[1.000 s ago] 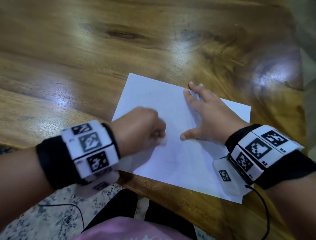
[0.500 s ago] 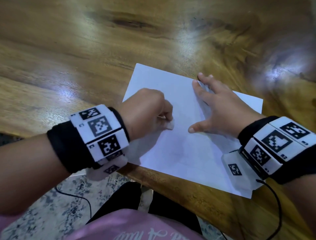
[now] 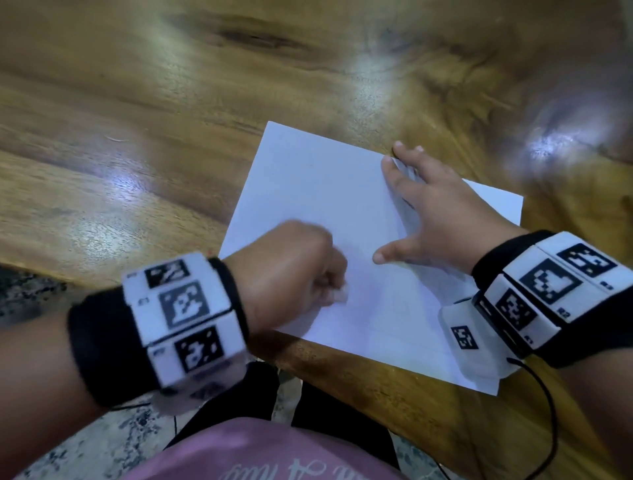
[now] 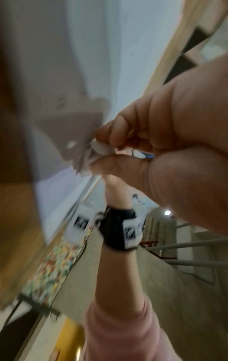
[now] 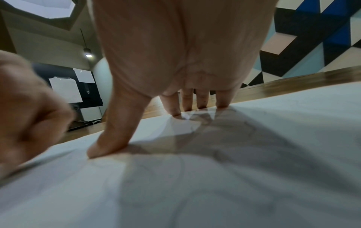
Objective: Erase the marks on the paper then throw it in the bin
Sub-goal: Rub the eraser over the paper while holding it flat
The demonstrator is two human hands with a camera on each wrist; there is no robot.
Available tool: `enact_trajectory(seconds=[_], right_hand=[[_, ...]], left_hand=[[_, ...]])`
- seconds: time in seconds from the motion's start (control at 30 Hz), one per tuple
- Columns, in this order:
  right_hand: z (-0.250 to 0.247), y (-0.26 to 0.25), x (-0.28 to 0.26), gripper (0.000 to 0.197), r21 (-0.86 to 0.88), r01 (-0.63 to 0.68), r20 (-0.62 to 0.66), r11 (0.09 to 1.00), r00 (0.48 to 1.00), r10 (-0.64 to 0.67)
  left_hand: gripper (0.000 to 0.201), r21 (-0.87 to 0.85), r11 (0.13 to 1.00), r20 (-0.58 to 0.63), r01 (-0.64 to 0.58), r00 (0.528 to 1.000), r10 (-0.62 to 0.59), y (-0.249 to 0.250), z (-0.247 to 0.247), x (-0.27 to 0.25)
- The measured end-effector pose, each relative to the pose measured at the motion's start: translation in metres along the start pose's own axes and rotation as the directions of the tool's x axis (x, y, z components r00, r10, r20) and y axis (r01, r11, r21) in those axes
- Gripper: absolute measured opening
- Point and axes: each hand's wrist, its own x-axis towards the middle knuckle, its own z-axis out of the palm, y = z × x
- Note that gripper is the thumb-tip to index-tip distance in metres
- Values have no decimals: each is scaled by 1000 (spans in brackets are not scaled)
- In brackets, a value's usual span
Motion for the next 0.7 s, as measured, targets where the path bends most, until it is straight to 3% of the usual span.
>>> enact_trajectory(seconds=[0.07, 0.13, 0.27, 0.33, 0.4, 0.5, 0.57, 0.7], right_hand=[[0, 1, 0, 120, -3, -1, 5, 1000, 1000, 1], [-1, 0, 0, 120, -7, 1, 12, 1000, 1000, -1], [-1, -1, -1, 119, -24, 6, 21, 1000, 1000, -5], [-1, -1, -1, 119, -23, 7, 22, 1000, 1000, -6], [-2, -1, -1, 118, -13, 7, 25, 1000, 1000, -7], [-3, -1, -2, 118, -12, 8, 29, 1000, 1000, -8], [-4, -2, -2, 118, -20, 10, 30, 1000, 1000, -9], [-3, -2, -2, 118, -22, 10, 39, 1000, 999, -9]], left_hand=[[6, -20, 1000, 132, 7, 991, -4, 4, 8, -15], [7, -50, 998, 157, 30, 987, -22, 5, 7, -13], [15, 41, 997, -100, 69, 993, -64, 2, -13, 27], [17, 38, 998, -159, 59, 986, -52, -3, -12, 29], [18, -3, 1000, -85, -14, 996, 13, -1, -1, 11], [12, -42, 999, 125, -9, 992, 14, 7, 15, -16], [6, -53, 999, 147, -5, 989, 13, 6, 12, -13], [15, 29, 999, -82, 14, 997, -11, 6, -5, 29]])
